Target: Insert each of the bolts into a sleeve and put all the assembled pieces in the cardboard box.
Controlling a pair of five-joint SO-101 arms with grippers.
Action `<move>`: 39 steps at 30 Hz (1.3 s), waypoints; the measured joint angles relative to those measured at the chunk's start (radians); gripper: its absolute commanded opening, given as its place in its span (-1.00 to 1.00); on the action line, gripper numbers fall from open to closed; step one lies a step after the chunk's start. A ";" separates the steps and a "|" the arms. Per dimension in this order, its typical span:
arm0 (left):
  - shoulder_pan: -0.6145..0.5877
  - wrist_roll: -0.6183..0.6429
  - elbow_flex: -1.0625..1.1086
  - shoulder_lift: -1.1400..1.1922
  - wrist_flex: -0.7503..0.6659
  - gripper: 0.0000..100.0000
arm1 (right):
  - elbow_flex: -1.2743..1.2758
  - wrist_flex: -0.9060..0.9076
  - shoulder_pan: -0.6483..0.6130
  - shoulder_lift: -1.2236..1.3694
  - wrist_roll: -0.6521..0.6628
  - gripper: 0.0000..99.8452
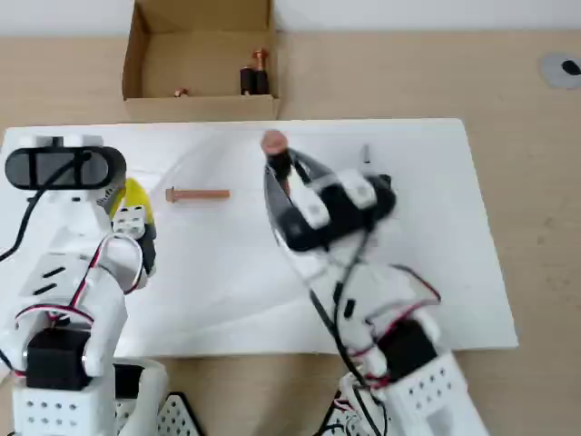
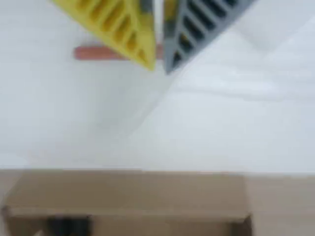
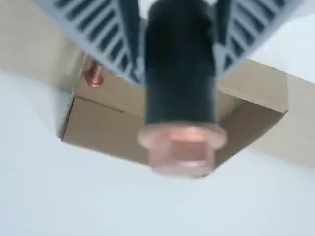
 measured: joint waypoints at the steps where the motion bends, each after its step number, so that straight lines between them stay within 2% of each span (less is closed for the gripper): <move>1: -0.012 0.000 0.012 -0.005 0.003 -0.98 | -0.051 0.000 0.000 0.066 0.000 -0.98; 4: -0.063 0.000 0.055 0.000 0.005 -0.98 | -0.204 0.000 0.000 0.265 0.000 -0.98; 14: -0.339 0.000 0.083 0.000 0.005 -0.98 | -0.598 -0.011 0.000 0.872 0.000 -0.98; 20: -0.454 0.000 0.094 -0.002 0.005 -0.98 | -0.821 -0.213 0.060 1.234 0.000 -0.98; 25: -0.486 0.000 0.107 0.000 0.005 -0.98 | -1.048 -0.299 0.112 1.540 0.000 -0.98; 39: -0.488 0.000 0.157 -0.005 0.005 -0.98 | -1.749 -0.305 0.133 2.329 -0.002 -0.98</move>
